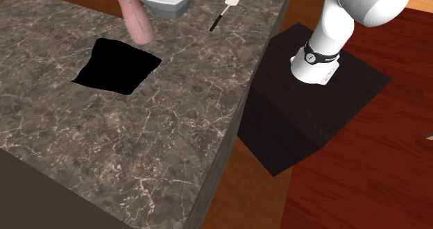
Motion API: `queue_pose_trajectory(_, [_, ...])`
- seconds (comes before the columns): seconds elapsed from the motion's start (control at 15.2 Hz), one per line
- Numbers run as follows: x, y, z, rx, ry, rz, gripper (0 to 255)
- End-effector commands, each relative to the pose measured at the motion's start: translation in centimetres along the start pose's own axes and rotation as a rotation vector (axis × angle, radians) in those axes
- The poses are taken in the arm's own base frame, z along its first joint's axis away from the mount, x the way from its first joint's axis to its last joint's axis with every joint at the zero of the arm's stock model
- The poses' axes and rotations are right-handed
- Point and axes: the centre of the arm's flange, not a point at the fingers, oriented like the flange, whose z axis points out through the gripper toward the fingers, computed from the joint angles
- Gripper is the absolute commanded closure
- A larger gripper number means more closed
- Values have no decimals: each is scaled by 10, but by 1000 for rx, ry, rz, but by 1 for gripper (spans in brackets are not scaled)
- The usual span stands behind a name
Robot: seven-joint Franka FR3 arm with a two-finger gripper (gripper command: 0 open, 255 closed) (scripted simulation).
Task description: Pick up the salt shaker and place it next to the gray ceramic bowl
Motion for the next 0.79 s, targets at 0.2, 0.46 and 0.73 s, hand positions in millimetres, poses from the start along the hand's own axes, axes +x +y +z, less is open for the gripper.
queue_pose_trajectory(0.2, [0,2,27,0,0,0,255])
queue_pose_trajectory(0.46, [0,3,48,0,0,0,255])
queue_pose_trajectory(0.73, [-1,5,69,0,0,0,255])
